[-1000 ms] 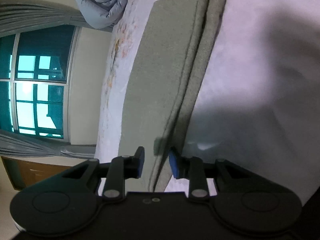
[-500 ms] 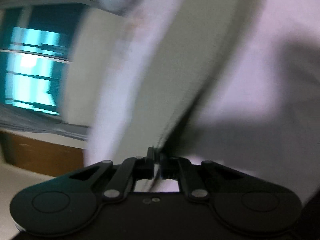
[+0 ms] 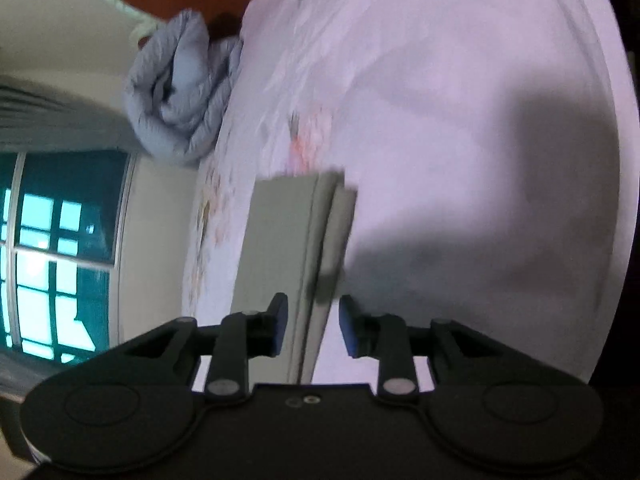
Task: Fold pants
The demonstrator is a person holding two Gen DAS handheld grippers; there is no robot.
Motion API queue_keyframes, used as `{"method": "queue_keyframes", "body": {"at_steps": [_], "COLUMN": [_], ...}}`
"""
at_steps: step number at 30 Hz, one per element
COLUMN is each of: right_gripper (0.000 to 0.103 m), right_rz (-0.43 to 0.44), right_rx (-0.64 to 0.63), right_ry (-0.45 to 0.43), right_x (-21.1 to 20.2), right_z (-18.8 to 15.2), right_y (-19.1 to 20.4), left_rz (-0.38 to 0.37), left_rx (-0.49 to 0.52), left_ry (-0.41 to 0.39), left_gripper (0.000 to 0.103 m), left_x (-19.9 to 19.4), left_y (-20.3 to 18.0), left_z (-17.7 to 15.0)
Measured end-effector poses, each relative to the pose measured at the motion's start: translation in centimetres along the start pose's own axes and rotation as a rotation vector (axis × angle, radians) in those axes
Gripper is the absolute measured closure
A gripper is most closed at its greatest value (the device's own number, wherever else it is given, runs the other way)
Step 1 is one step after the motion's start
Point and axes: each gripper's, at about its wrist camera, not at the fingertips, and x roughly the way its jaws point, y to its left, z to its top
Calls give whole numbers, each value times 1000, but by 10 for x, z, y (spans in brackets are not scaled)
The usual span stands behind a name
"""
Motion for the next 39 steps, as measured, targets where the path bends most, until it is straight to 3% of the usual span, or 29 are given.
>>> {"method": "queue_keyframes", "body": {"at_steps": [7,9,10,13,16,18,20,22,28,30,32,36,37,39], "right_gripper": [83,93,103,103,103,101,79,65,64,100,99,99,99,100], "right_rz": [16,-5,-11,57,20,15,37,28,28,-12,-15,16,-20,-86], "right_rx": [14,21,12,-19,6,68,57,17,53,19,-85,-442,-462,-346], "right_ry": [-15,4,8,-15,-9,12,-7,-42,-31,-8,-1,-32,-24,37], "right_x": [15,26,31,23,22,29,20,10,34,42,41,18,21,38], "right_z": [5,6,7,4,0,5,6,4,13,19,25,22,25,38], "right_y": [-1,-2,2,15,3,-10,-10,-5,-7,0,16,53,48,12], "left_rz": [1,2,2,1,6,7,2,0,2,-1,-4,-10,-15,-22], "left_rx": [0,1,2,1,-1,1,4,4,0,-1,2,3,7,21], "left_ry": [3,4,5,4,0,4,7,6,11,12,8,0,2,11], "left_gripper": [0,0,0,0,0,0,0,0,0,0,0,0,0,0], "left_x": [0,0,0,0,1,1,1,1,2,2,2,2,2,2], "left_y": [0,0,0,0,-1,-1,-1,0,0,1,2,3,3,2], "left_z": [0,1,1,0,-1,0,0,0,1,1,1,-2,-2,-1]}}
